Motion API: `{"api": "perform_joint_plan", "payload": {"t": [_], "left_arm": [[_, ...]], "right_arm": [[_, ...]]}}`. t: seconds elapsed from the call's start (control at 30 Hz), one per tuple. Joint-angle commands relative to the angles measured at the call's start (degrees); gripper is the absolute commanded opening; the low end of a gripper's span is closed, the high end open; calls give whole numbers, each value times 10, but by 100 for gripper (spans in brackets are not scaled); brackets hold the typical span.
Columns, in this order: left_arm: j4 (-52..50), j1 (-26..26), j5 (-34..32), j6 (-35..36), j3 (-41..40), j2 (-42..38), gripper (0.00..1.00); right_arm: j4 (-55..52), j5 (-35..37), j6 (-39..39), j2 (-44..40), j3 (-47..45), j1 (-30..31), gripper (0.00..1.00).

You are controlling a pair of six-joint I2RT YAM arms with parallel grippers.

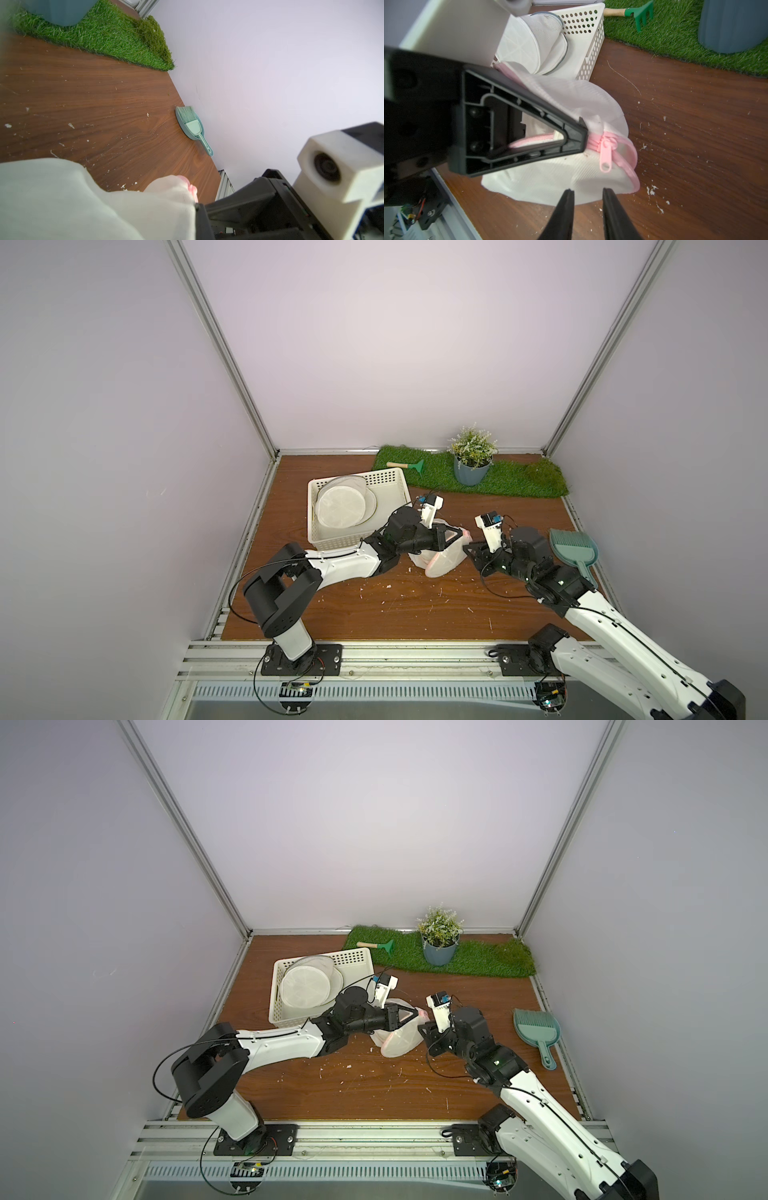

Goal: Turn the laundry bag inside out
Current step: Zip the zipper on the laundry bag.

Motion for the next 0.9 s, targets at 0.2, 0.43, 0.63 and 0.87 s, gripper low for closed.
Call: {"api": "perform_joint_plan", "payload": {"t": [0.2, 0.43, 0.63, 0.87], "left_arm": [[-45, -6, -17, -16, 20, -32, 1], [-58, -5, -20, -16, 18, -44, 1], [-61, -5, -18, -21, 21, -48, 1], [-57, -5, -15, -29, 22, -48, 1]], "right_arm": [[169, 64, -115, -59, -72, 5, 29], [235, 30, -201, -83, -111, 5, 32], [278, 26, -347, -108, -146, 6, 33], [320, 35, -476, -81, -155, 7, 33]]}}
